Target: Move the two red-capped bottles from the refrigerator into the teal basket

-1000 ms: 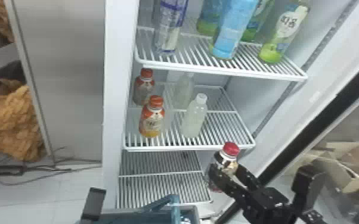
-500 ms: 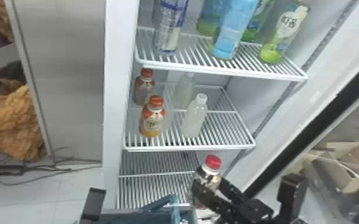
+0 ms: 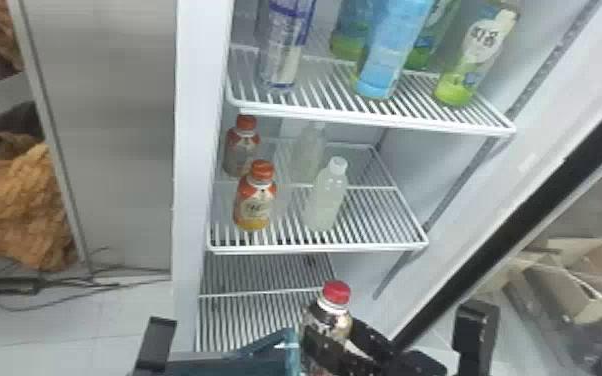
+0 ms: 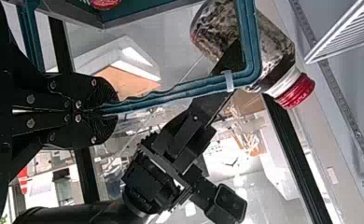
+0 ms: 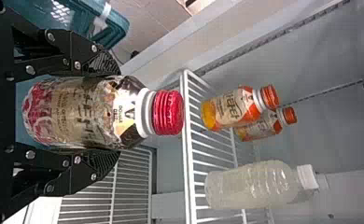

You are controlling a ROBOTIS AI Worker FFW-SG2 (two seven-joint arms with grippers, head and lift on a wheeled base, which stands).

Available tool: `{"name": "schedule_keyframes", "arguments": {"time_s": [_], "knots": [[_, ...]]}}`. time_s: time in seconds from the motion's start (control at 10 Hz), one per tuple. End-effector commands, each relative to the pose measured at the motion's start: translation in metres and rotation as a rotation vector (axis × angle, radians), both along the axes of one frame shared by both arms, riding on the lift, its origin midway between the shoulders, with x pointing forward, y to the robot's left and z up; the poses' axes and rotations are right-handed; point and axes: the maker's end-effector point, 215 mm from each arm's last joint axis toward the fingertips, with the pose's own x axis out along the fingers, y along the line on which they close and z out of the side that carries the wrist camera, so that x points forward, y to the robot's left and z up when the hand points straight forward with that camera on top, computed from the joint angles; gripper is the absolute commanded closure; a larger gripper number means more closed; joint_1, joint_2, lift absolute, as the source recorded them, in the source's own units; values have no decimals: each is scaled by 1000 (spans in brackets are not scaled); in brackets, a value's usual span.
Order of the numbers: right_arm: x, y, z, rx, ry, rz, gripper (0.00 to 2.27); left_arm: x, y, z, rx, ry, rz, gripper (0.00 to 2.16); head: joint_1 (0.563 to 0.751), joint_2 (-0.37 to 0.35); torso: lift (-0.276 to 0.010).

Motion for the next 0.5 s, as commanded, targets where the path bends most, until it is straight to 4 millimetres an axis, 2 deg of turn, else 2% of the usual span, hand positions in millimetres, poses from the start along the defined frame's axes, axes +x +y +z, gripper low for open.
{"name": "schedule_keyframes", "arguments": {"time_s": [0.0, 0.4], "knots": [[-10, 5, 0, -10, 30, 24, 728, 0, 0, 0, 0, 1, 0, 1134, 695, -350, -228], [-28, 9, -7, -20, 104, 46, 728, 0, 0, 0, 0, 1, 0, 1134, 695, -350, -228]]}}
